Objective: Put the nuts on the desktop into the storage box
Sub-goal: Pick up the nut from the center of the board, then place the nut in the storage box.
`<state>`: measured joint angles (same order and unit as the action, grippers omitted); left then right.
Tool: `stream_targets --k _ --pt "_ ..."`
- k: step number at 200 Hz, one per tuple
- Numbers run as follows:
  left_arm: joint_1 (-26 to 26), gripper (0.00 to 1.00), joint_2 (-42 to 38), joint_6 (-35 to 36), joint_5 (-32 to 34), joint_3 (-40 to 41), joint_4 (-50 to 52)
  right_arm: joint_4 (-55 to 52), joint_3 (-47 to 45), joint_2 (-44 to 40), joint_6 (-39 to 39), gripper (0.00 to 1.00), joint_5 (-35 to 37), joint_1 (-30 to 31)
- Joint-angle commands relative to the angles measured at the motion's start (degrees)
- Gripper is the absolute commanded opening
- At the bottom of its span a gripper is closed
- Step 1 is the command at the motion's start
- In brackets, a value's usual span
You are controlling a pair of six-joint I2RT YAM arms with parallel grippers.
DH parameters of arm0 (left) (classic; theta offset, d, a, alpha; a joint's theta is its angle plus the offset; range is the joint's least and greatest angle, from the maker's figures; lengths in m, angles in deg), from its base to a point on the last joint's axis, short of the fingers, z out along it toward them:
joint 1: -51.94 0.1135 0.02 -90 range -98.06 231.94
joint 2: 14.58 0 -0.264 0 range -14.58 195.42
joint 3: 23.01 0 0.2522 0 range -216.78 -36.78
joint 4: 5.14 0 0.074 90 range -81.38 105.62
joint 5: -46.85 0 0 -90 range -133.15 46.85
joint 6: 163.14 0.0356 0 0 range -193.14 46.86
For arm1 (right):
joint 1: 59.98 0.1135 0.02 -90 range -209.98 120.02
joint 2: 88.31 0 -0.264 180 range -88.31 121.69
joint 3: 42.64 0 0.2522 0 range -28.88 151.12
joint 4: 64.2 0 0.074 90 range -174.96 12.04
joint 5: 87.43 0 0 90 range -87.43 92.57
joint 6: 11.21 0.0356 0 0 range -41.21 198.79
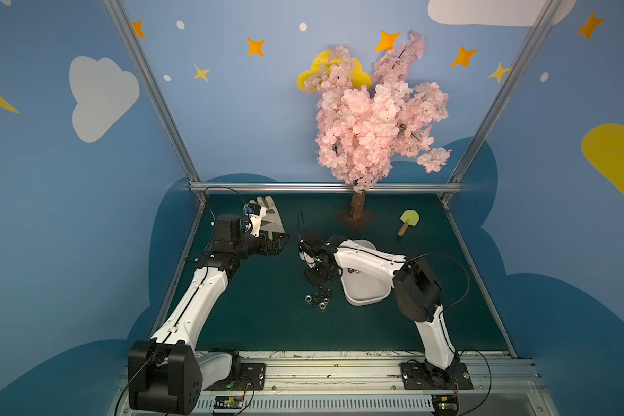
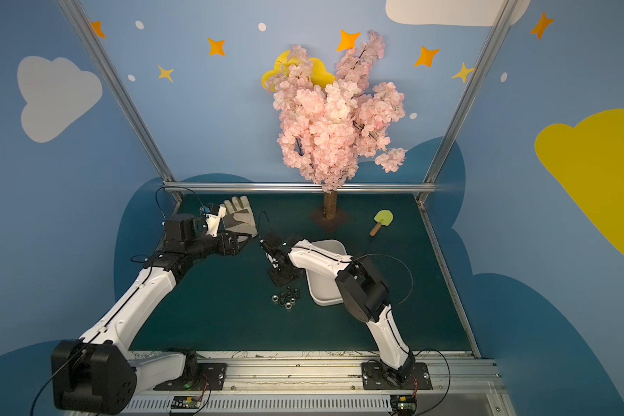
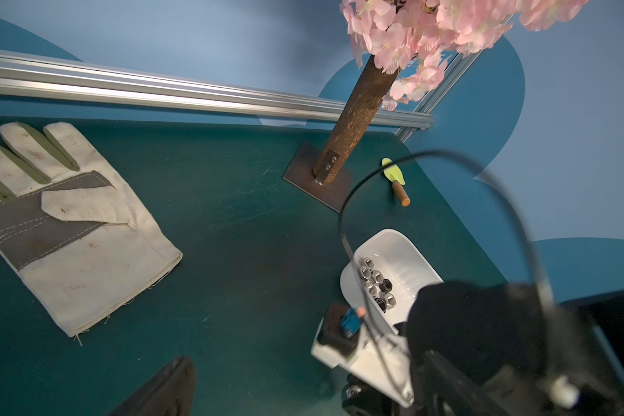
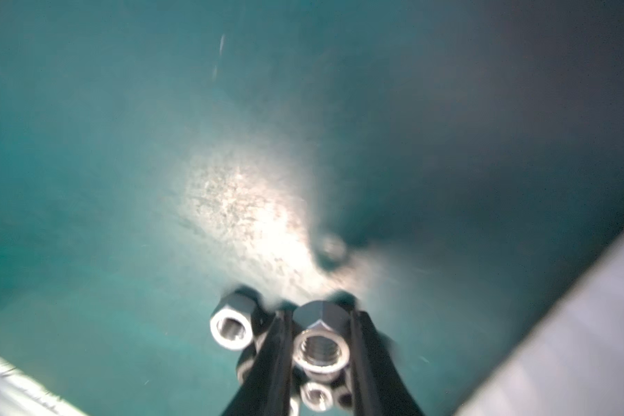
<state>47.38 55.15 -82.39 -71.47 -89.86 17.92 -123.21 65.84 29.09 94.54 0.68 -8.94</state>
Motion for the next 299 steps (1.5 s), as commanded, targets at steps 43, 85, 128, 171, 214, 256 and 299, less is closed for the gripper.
stream_targets --k 43,85,128,171,214,256,299 --pt "0.16 1.0 -0.49 0.01 -0.85 0.07 -1.3 3.58 -11.43 -17.02 2.45 0.18 2.49 -12.1" --pt "0.16 1.0 0.29 -0.21 -1.47 0.07 -1.79 -0.19 -18.33 -18.38 0.01 0.18 3.13 -18.15" --pt "0.24 1.0 0.44 0.07 -1.01 -0.36 -1.22 -2.42 -20.57 -14.27 -0.61 0.18 4.79 -19.89" --pt "0.21 1.0 0.41 0.11 -0.8 -0.27 -0.97 -2.66 -18.77 -8.73 -0.46 0.18 4.92 -19.91" --pt "0.19 1.0 0.4 0.27 -0.51 -0.23 -0.78 -3.15 -14.16 -4.33 -1.22 0.19 5.48 -20.02" --pt "0.21 1.0 0.23 0.38 -0.29 -0.02 -0.73 -4.58 -9.08 -1.59 -2.25 0.28 6.54 -20.02" --pt "0.25 1.0 0.35 0.29 -0.34 0.08 -0.94 -6.03 -7.53 -3.76 -2.32 0.49 7.66 -19.86"
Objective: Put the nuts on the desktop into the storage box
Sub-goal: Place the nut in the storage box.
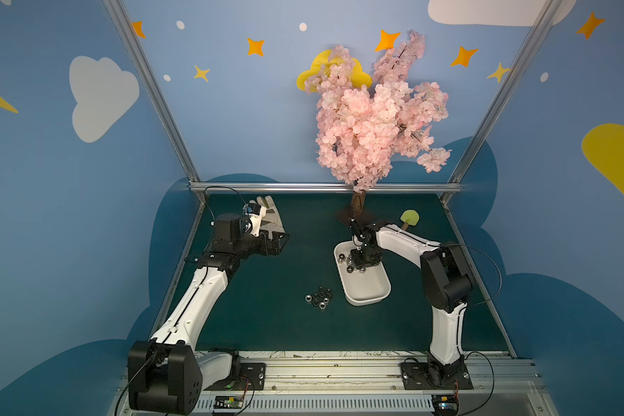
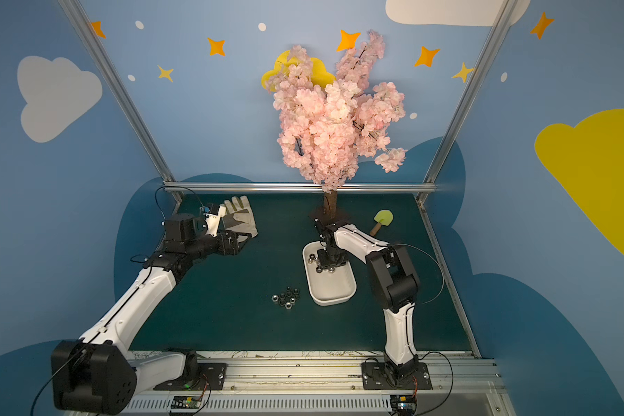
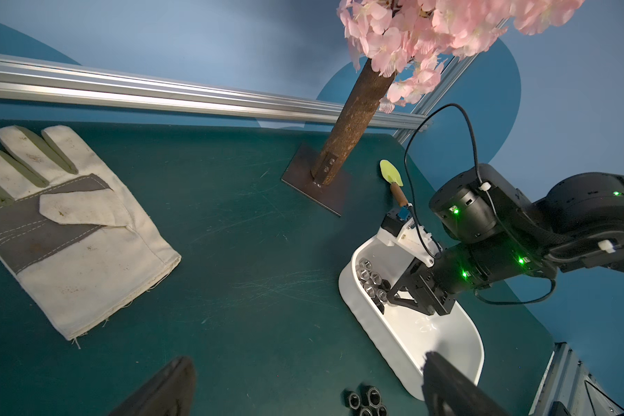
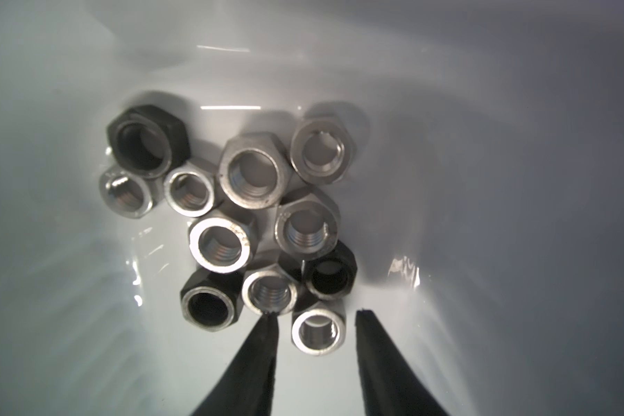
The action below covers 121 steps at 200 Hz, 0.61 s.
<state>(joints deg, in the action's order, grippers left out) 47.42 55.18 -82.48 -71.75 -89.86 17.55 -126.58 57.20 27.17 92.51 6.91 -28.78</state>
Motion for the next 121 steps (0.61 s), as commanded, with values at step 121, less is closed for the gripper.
stream_targets --k 121 --pt "0.11 1.0 -0.25 0.07 0.04 0.26 -0.48 -2.49 6.91 -6.57 1.61 0.5 -4.78 17.45"
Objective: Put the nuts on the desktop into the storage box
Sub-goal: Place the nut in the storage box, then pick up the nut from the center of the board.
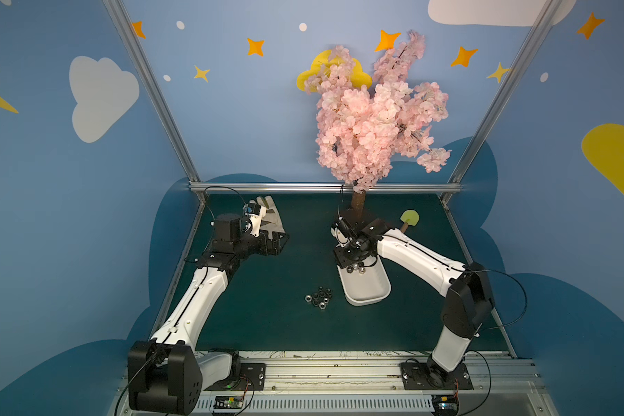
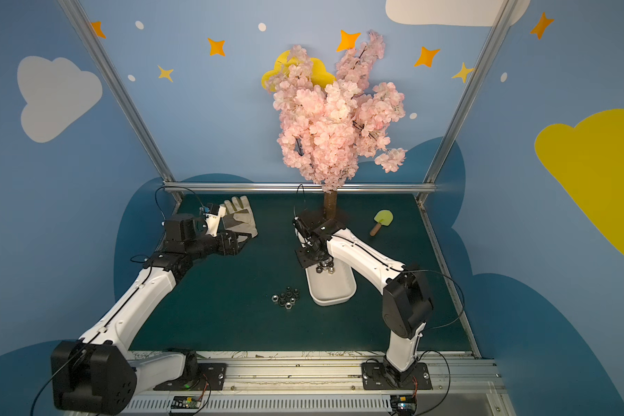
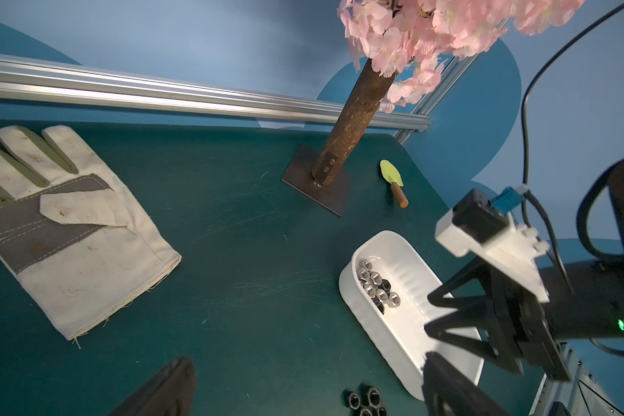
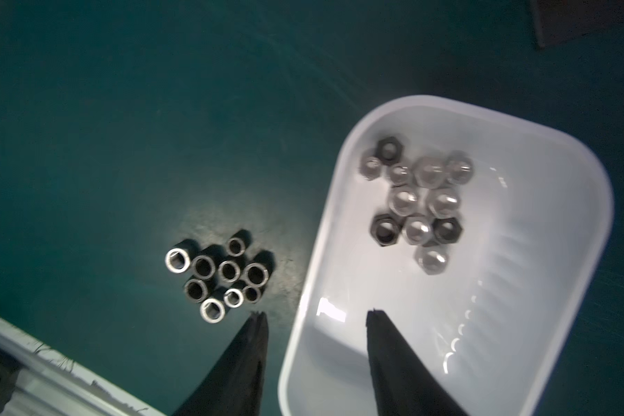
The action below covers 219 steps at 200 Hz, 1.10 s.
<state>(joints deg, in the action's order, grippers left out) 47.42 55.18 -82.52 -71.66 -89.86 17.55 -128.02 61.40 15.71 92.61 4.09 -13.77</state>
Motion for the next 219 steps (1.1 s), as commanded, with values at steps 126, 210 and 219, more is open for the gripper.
stream_targets --k 126,210,219 --pt "0.11 1.0 -0.41 -0.02 -0.66 0.15 -1.02 -6.63 11.59 23.14 3.82 0.45 -2.23 7.87" --pt "0.1 1.0 -1.12 0.25 -0.05 0.24 -0.71 -7.15 12.38 24.09 3.93 0.21 -2.29 8.54" --pt "0.05 1.0 -1.29 0.26 0.03 0.26 -0.67 -7.03 12.46 23.51 3.83 0.2 -1.56 8.45"
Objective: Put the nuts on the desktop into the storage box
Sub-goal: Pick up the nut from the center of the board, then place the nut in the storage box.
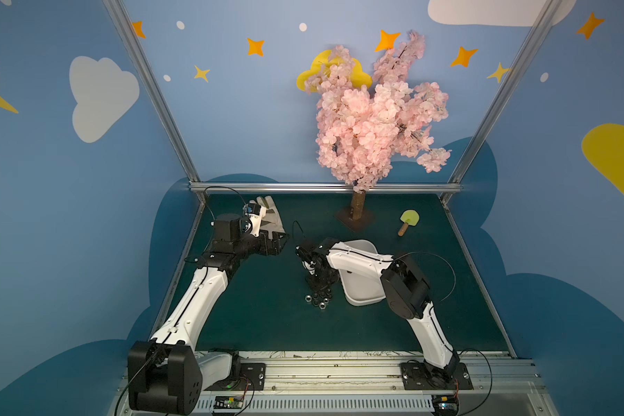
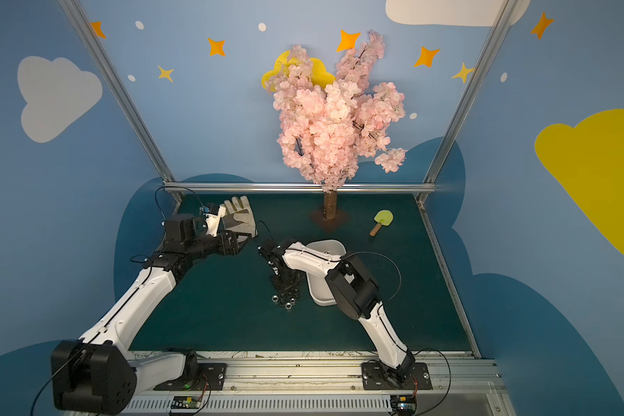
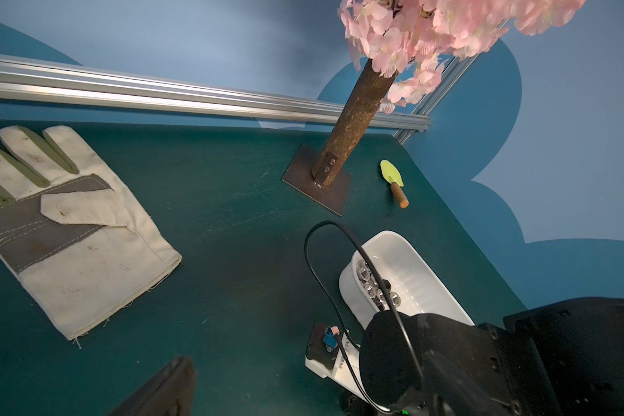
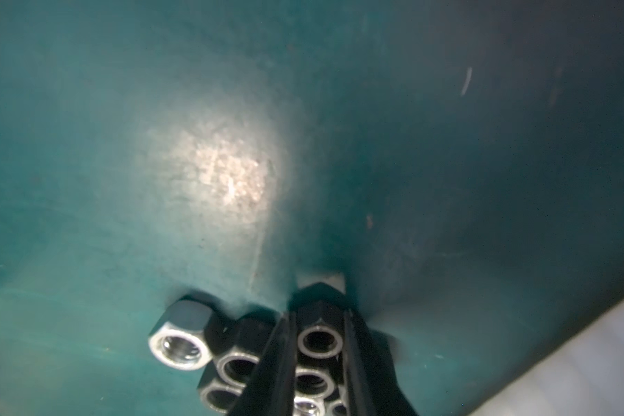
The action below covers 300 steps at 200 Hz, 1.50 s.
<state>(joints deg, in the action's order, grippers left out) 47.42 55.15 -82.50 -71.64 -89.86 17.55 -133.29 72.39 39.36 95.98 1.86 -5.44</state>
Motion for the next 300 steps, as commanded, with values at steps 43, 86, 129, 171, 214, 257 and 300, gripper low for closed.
stream_targets --k 43,86,129,171,214,257,300 --pt "0.12 1.0 -1.25 0.19 -0.12 0.35 -0.76 1.48 -1.05 -8.94 1.14 0.18 4.62 -2.48" --pt "0.02 1.0 -1.17 0.05 -0.44 0.61 -1.26 5.74 -10.35 -22.09 2.4 0.18 7.02 -9.94" --pt "-0.35 1.0 -0.75 0.31 -1.23 0.96 -1.99 4.21 -19.52 -28.71 1.15 0.18 5.56 -17.4" --pt "-0.67 1.0 -0.2 0.44 -1.26 0.96 -1.99 3.82 -26.3 -28.5 1.03 0.19 2.94 -19.21" --pt "-0.87 1.0 -0.15 0.75 -0.95 0.7 -1.47 5.62 -26.48 -23.43 1.43 0.2 1.5 -19.04" --pt "-0.93 1.0 -0.21 0.93 -0.22 0.7 -1.15 5.63 -21.82 -17.05 0.74 0.2 2.33 -19.12" --pt "-0.9 1.0 -0.22 1.02 0.23 0.45 -0.67 5.13 -16.86 -12.47 0.11 0.24 3.73 -19.27"
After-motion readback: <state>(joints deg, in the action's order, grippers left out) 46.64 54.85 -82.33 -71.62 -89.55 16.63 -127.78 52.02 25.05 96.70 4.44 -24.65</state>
